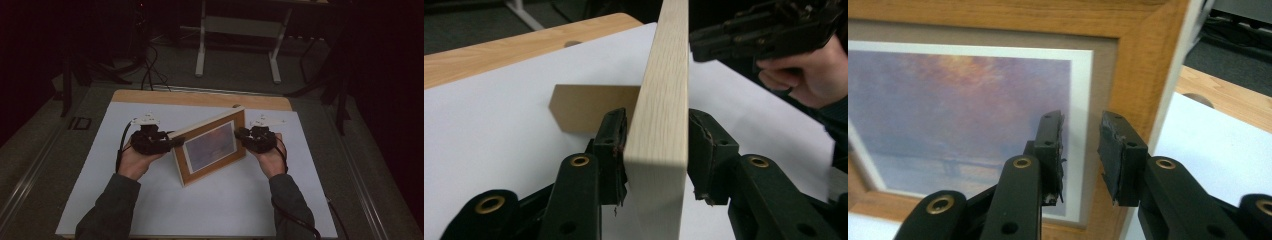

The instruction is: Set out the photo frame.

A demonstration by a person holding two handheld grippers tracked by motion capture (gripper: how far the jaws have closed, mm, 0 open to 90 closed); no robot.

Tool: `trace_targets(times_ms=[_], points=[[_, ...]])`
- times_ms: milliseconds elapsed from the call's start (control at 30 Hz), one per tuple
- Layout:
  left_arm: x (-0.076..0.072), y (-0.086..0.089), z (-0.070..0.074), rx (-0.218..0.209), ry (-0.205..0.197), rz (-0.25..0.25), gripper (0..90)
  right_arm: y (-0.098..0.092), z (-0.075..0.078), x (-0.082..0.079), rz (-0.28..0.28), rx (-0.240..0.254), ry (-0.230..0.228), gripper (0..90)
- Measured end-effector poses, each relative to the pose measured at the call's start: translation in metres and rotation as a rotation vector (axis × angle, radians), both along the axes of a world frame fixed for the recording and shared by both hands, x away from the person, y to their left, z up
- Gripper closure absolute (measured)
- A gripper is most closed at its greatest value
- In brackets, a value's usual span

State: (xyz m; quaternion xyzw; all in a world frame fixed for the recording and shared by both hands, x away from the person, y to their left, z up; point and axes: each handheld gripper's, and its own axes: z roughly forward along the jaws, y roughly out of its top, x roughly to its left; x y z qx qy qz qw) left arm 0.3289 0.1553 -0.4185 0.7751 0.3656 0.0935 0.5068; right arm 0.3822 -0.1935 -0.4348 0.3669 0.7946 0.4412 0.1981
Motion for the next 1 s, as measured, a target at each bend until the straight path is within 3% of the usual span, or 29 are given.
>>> trace_targets(times_ms=[267,567,633,800,1000], points=[[-0.009,-0.001,-0.004,0.033,-0.015,0.055,67.2,-0.003,-0.001,0.009,-0.027,0.009,-0.007,65.5],[-0.009,0.001,-0.004,0.022,-0.002,0.023,69.8,-0.006,0.005,0.011,-0.041,0.026,-0.045,65.8],[-0.008,0.001,-0.004,0.028,-0.002,0.015,69.8,-0.01,0.009,0.011,-0.057,0.053,-0.061,64.4],[-0.007,0.002,-0.003,0.036,-0.004,0.011,69.5,-0.014,0.011,0.015,-0.083,0.066,-0.059,60.8],[-0.002,0.003,-0.003,0.058,-0.015,0.008,68.9,-0.011,0.008,0.021,-0.052,0.059,-0.048,51.9]])
